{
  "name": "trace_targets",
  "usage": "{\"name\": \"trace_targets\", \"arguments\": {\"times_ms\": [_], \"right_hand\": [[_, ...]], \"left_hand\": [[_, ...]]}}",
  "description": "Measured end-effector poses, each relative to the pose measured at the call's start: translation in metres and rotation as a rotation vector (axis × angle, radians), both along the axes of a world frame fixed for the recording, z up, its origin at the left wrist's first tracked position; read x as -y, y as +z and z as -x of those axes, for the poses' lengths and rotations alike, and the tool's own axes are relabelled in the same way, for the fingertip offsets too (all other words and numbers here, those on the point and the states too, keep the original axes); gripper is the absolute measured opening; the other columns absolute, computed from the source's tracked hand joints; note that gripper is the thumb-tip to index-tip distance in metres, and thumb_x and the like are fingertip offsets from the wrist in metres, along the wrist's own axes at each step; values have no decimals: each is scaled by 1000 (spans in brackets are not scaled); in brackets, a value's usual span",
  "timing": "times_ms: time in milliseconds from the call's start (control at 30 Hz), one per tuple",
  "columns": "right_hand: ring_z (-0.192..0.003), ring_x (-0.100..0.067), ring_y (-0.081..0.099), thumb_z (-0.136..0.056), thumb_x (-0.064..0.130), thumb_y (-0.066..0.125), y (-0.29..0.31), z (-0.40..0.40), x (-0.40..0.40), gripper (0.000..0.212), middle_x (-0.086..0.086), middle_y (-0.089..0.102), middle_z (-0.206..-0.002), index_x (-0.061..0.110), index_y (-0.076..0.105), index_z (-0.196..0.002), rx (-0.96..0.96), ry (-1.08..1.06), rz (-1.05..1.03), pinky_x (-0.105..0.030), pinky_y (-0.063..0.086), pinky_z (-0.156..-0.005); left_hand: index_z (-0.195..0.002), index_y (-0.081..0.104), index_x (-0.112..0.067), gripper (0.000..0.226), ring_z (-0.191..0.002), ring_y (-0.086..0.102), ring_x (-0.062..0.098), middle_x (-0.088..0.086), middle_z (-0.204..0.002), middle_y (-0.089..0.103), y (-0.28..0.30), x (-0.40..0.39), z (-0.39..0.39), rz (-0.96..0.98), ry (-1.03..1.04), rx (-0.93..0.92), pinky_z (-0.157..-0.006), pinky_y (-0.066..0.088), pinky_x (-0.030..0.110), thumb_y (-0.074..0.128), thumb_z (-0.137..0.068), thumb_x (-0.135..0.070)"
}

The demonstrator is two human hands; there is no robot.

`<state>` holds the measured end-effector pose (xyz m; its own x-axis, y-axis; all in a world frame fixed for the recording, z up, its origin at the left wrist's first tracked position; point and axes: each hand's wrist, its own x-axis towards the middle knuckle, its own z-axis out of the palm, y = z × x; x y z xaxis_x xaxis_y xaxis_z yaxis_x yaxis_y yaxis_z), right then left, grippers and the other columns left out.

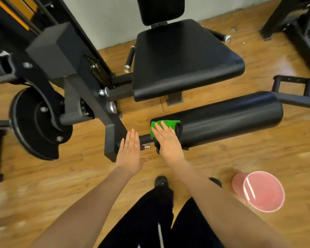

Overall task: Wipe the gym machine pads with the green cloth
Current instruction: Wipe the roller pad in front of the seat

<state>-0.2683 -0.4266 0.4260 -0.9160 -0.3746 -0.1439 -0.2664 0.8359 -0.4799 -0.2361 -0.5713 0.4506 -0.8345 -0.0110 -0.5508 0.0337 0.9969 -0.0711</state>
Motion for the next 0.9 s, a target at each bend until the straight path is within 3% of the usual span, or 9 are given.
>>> {"name": "trace_targets", "arguments": {"times_ms": [233,367,500,567,633,667,800,833,900], "right_hand": [[-144,-18,-6,-85,-15,41,-11,-40,-41,74,1,6,-157,17,19,-148,-5,329,-106,-31,-13,-110],[-144,-13,-3,-89,-10,40,5,-61,-90,70,1,7,-157,19,16,-149,108,139,-143,-35,5,-119],[-144,-13,4,-89,-8,43,38,-69,-149,71,4,8,-156,19,17,-149,78,-74,-138,-23,2,-110],[-141,-21,23,-79,-13,54,51,-69,-181,73,-4,27,-151,11,33,-144,0,-143,-182,-31,22,-113],[-125,-31,49,-57,-16,70,59,-70,-214,76,-13,53,-134,5,55,-128,-7,-186,-220,-43,49,-94],[-117,-31,57,-48,-14,76,63,-71,-230,76,-14,60,-125,5,61,-120,-8,-210,-253,-43,52,-87],[-107,-27,63,-38,-7,85,95,-78,-296,74,-11,67,-114,7,68,-109,-95,-281,-332,-39,51,-84],[-114,-28,59,-46,-7,83,105,-80,-312,72,-12,63,-120,6,65,-115,-90,-303,-340,-38,47,-92],[-137,-27,33,-77,-8,61,119,-86,-347,63,-12,40,-145,5,45,-136,-81,-343,-322,-33,17,-111]], "left_hand": [[-149,-18,-2,93,-147,-18,26,14,-159,-21,10,6,-12,-45,-68,28,-118,-7,37,43,-98,-50],[-151,-13,-4,83,-148,-14,24,12,-160,-16,23,-27,-2,-88,-221,14,-118,-7,37,37,-101,-47],[-152,-8,-6,77,-149,-10,23,11,-161,-10,38,-92,9,-126,-360,-47,-118,-6,37,35,-102,-45],[-153,-6,-6,74,-149,-9,22,11,-162,-9,47,-132,14,-162,-431,-85,-119,-6,37,34,-103,-44],[-153,-5,-7,72,-149,-9,22,11,-162,-8,57,-172,17,-184,-506,-121,-119,-6,38,31,-103,-44],[-153,-5,-6,72,-149,-9,23,11,-162,-8,62,-191,17,-187,-545,-137,-119,-6,38,30,-104,-44],[-153,-6,-5,72,-149,-10,24,12,-162,-8,85,-267,19,-185,-666,-174,-119,-4,39,28,-104,-45],[-153,-6,-4,72,-149,-9,24,12,-162,-8,90,-286,20,-185,-685,-184,-119,-4,39,27,-104,-46],[-153,-5,-4,72,-149,-8,25,12,-162,-6,100,-326,20,-194,-718,-212,-119,-5,39,26,-104,-47]]}}
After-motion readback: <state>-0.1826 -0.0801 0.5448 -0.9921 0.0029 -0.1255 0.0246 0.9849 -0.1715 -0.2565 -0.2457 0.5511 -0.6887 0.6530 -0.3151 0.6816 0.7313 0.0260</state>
